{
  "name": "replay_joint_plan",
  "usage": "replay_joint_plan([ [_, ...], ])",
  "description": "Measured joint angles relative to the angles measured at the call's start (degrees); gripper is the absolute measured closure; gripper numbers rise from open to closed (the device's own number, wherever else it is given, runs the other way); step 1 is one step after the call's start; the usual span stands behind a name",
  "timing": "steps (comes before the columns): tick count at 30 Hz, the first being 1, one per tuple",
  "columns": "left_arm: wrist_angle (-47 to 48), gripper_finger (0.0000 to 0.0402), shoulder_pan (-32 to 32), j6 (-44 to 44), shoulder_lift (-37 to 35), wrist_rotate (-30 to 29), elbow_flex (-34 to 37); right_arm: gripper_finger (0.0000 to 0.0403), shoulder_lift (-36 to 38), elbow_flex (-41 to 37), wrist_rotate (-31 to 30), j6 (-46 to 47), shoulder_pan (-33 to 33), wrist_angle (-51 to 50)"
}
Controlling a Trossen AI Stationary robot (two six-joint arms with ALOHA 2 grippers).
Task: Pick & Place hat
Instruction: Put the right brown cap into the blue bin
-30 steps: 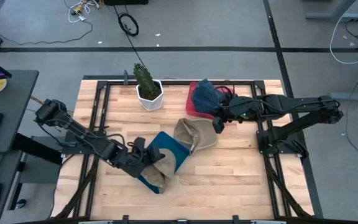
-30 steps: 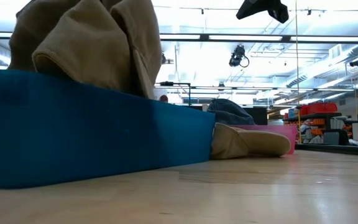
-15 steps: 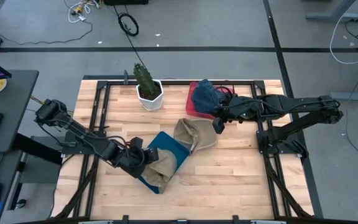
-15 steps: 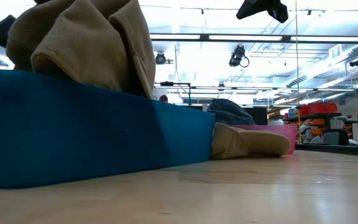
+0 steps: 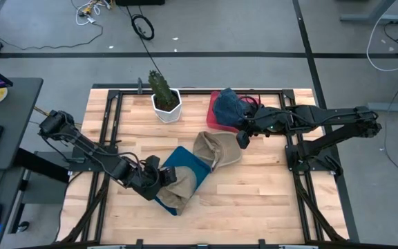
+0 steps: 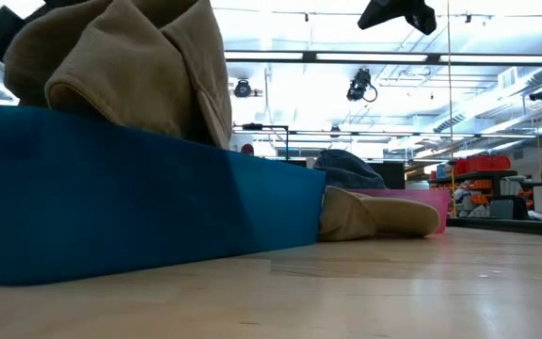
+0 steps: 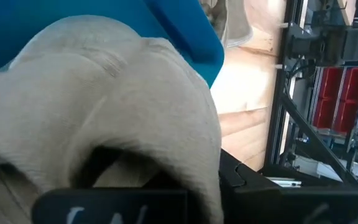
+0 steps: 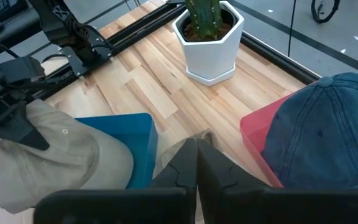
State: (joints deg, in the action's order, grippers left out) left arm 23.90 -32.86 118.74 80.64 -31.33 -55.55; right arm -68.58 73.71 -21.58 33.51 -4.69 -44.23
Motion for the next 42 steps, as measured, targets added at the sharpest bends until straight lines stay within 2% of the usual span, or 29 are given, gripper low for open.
replay_joint_plan([
  [9,1.04,0.0382,-2.14,0.66,0.0,-0.13,0.0,0.0396,0.0,0.0,0.02,0.58,0.0,-0.49],
  [14,3.34,0.0382,-2.19,0.66,0.0,-0.27,0.0,0.0396,0.0,0.0,0.02,0.53,-0.02,-0.5],
  [26,2.35,0.037,-1.45,0.63,0.0,-1.92,0.0,0.0392,0.0,0.0,0.04,0.8,0.0,-1.81],
  [31,-0.49,0.032,-2.03,-0.45,0.0,-2.07,0.0,0.0349,0.0,-0.01,0.09,1.94,0.07,-5.0],
  [38,-6.05,0.0205,-2.04,-4.99,0.0,-2.08,0.0,0.0259,0.0,-0.02,0.22,2.54,0.07,-6.45],
  [42,-7.67,0.015,-2.04,-5.38,0.0,-2.08,0.0,0.0224,0.0,-0.02,0.22,2.54,0.07,-6.54],
])
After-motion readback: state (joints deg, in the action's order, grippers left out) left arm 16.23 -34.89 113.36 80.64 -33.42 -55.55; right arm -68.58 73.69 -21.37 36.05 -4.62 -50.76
